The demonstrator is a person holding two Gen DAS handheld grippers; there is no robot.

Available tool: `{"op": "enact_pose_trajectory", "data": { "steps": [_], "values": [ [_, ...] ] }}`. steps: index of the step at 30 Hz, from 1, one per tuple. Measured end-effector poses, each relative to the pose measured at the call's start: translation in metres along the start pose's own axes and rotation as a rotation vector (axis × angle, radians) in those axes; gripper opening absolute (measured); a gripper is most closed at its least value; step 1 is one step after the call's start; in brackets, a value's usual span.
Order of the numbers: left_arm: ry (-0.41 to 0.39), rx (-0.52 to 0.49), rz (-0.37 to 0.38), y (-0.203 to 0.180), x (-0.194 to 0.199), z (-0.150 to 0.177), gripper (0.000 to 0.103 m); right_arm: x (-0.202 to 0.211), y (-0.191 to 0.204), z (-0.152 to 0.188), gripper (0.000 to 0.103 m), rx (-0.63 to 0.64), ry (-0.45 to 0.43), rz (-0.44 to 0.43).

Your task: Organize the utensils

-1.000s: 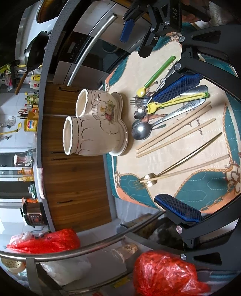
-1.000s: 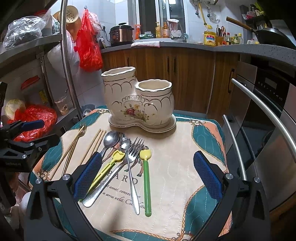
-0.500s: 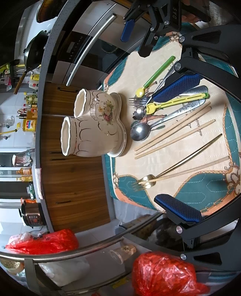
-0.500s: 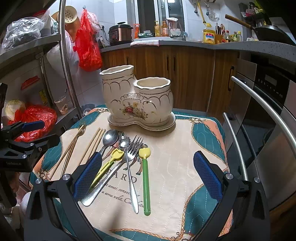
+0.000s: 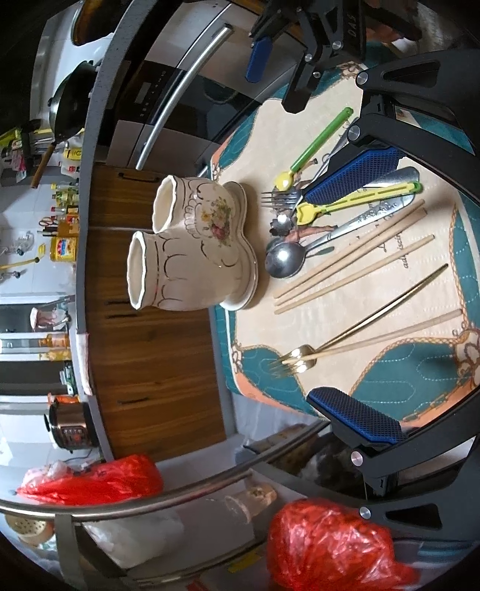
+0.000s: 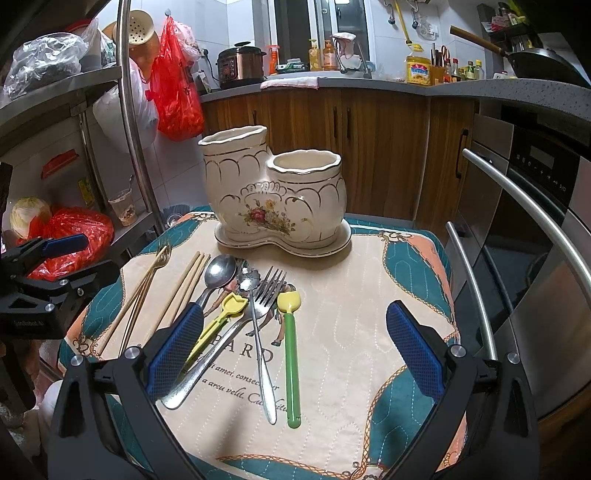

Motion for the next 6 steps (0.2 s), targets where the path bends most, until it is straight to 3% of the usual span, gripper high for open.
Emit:
{"op": "enact_pose_trajectory", "data": {
  "steps": [6],
  "values": [
    [0.004, 0.007, -0.003, -0.0001, 0.0004, -0.0001, 0.098, 0.0001, 0.0000, 0.0003, 0.098, -0.001, 0.000, 0.000]
  ]
}}
Point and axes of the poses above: each gripper's, at about its wrist camera, not at the fingertips, and x roughly against the way its jaws point, y to its left, z to its underside, the point moved 5 cm from there along -x, roughly the way its jaws point, and after that the axes turned 4 degrees about z, right-handed, at the moved point
